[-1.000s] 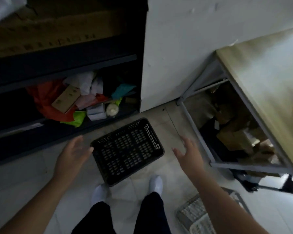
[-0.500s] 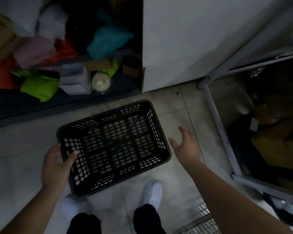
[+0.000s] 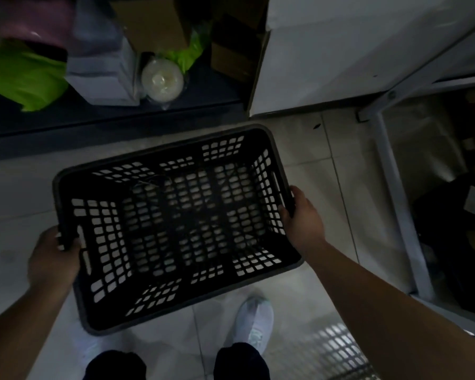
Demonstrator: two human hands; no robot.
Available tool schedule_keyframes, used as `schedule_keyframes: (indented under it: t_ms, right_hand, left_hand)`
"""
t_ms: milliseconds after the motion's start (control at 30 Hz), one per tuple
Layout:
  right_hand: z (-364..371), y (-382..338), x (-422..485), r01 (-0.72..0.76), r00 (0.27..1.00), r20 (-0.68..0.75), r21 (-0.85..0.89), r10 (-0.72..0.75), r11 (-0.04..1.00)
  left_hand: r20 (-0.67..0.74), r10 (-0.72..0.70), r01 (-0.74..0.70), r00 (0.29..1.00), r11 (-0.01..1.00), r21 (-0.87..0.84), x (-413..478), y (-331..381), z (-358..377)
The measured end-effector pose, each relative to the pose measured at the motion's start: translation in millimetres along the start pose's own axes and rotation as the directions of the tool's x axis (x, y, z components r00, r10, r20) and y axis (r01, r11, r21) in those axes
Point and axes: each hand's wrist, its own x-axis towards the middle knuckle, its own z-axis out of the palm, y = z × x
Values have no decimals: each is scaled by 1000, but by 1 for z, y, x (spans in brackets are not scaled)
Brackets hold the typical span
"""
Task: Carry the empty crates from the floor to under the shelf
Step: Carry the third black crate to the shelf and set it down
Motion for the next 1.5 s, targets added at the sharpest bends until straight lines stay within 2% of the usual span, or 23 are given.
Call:
schedule_keyframes:
  t_ms: [200, 333, 400, 633, 867, 1067, 1233, 1400, 1500]
  right_hand:
    - [-1, -16, 25, -72, 994, 83, -46, 76, 996]
    - [-8, -31, 18, -78, 994, 73, -69, 83, 995]
    - [-19, -39, 4, -73, 996, 59, -17, 74, 997]
    - [-86, -84, -66, -15, 1000, 4, 98, 14, 995]
    - [-189, -179, -139, 93, 991, 82, 182, -110, 979]
    - [-265, -305, -208, 308, 949, 54, 69, -312, 949]
    - [-292, -421, -279, 477, 877, 76, -11, -475, 879]
    - [-296, -536, -360, 558, 827, 144, -77, -544, 827]
    - [-282, -615, -412, 697, 713, 171, -70, -680, 713]
  left_hand:
    - [113, -26, 26, 993, 1000, 3, 14, 3, 3]
    - [99, -60, 63, 993, 998, -21, 6, 9, -5]
    - [102, -58, 62, 993, 997, -38, -5, 12, -18]
    - [29, -110, 114, 993, 935, -336, -66, 35, -107]
    - [-41, -256, 212, 966, 870, -445, -127, 19, -259]
    - [-127, -352, 208, 927, 767, -607, -206, 43, -431]
    - [-201, -428, 148, 881, 655, -741, -271, 40, -565]
    - [-255, -522, 114, 814, 574, -811, -331, -27, -677]
    - [-315, -567, 79, 761, 563, -823, -357, -75, -736]
